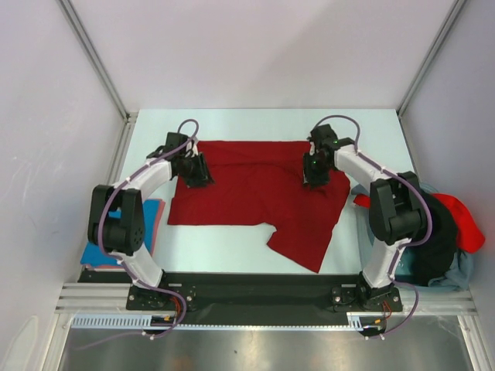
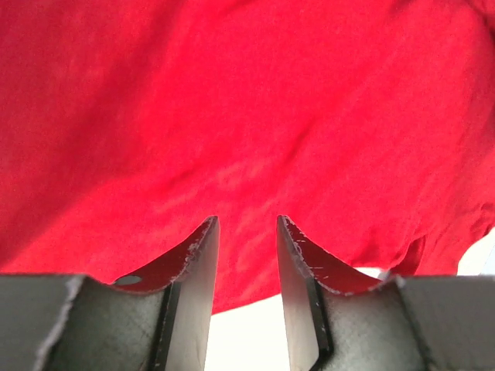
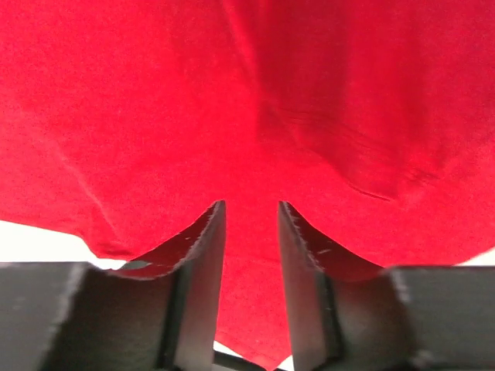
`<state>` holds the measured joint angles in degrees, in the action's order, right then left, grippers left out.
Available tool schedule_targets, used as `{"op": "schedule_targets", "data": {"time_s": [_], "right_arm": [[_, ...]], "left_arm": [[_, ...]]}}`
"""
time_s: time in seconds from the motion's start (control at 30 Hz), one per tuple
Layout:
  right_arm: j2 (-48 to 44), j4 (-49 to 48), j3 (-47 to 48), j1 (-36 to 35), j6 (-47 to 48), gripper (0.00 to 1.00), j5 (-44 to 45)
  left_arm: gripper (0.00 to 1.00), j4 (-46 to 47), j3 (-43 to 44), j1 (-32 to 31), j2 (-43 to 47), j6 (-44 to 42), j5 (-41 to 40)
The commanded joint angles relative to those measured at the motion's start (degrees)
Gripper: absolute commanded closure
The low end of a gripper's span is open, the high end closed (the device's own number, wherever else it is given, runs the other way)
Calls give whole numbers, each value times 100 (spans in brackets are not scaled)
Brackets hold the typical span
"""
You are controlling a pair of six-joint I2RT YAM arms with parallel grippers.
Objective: Fold and stack the t-shirts
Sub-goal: Fold the tshirt
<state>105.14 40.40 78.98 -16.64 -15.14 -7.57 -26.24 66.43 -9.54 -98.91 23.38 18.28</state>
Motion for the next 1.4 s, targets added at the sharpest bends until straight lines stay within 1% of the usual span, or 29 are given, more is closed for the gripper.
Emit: {"op": "schedule_targets", "data": {"time_s": [0.0,0.07,0.17,0.3,0.33,0.37,0.53,0.7,0.83,0.87,1.0,1.07,1.13,1.17,1.2,1.23,1.3,1.33,1.37], "right_arm": [[129,-524,56,-294,46,66,572],[321,-568,143,-400,28,66,1009],[629,-569,354,-568,46,64,1423],[911,-568,592,-673,28,64,1925],[955,-577,644,-708,80,64,2240],[999,-595,688,-726,107,64,2356],[1315,-473,1180,-735,265,66,2769],[1684,-472,1541,-718,476,67,3095],[2149,-446,2094,-586,661,67,3297],[2246,-402,2400,-533,678,68,3376],[2511,-410,3026,-376,1012,67,3640],[2712,-384,3289,-252,1056,66,3535],[2845,-279,3772,-111,1109,63,3247],[2984,-183,3957,-85,1083,62,3245],[3038,-51,4393,-41,1048,61,3227],[3056,211,4554,-23,1013,58,3001],[2855,380,4618,-14,803,55,2710],[2689,468,4505,-14,732,52,2334],[2348,495,4347,3,531,49,2165]], "left_arm": [[60,5,-340,58,636,-281,157],[60,-21,-455,58,803,-333,245],[60,-205,-500,58,918,-482,298],[61,-373,-526,58,1058,-650,290],[62,-408,-552,58,1145,-702,290],[62,-426,-622,58,1198,-729,281],[62,-514,-755,58,1419,-922,97],[62,-575,-562,66,1314,-984,105],[62,-619,-404,66,1164,-1019,166],[63,-637,-342,66,1138,-1028,175],[63,-716,-227,75,1023,-1072,193],[63,-742,-210,110,971,-1089,211],[64,-760,-192,180,927,-1081,263],[64,-769,-175,198,909,-1072,298],[64,-777,-166,233,900,-1072,316],[64,-777,-157,242,891,-1081,325],[64,-786,-175,251,839,-1081,325],[64,-786,-183,251,830,-1089,325],[64,-786,-201,251,804,-1090,334]]}}
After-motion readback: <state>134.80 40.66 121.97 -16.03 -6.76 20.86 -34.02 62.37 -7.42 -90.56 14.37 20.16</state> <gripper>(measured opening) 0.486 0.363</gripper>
